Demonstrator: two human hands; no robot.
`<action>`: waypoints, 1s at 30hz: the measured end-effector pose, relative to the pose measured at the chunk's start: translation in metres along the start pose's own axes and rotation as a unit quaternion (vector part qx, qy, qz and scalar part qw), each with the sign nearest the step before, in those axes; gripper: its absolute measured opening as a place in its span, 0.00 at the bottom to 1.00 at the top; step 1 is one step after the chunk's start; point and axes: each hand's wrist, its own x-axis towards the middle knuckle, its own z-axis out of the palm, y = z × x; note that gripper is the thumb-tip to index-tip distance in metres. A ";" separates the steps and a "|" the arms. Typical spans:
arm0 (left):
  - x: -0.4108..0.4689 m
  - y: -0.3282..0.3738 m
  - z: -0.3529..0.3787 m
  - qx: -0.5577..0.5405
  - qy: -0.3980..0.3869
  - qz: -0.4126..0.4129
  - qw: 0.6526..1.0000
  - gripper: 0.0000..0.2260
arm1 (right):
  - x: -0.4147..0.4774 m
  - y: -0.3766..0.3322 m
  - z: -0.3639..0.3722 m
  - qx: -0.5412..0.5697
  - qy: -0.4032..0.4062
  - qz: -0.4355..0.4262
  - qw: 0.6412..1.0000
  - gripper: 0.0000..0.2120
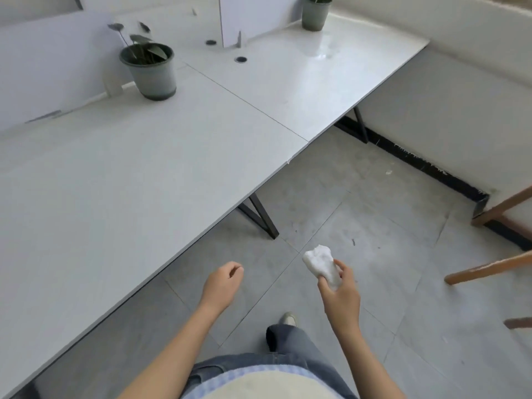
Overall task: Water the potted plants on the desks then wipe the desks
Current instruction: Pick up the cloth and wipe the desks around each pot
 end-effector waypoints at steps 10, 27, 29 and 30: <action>0.068 0.056 0.011 -0.006 0.079 -0.076 0.994 0.06 | 0.156 -0.062 0.022 -0.012 -0.109 -0.042 0.993 0.20; 0.221 0.093 -0.084 -0.139 0.245 -0.097 0.955 0.11 | 0.298 -0.211 0.158 -0.096 -0.214 -0.159 0.959 0.21; 0.232 0.091 -0.092 -0.165 0.287 -0.113 0.937 0.11 | 0.316 -0.227 0.175 -0.096 -0.222 -0.160 0.957 0.21; 0.238 0.089 -0.097 -0.164 0.306 -0.118 0.930 0.12 | 0.324 -0.235 0.185 -0.098 -0.228 -0.168 0.954 0.21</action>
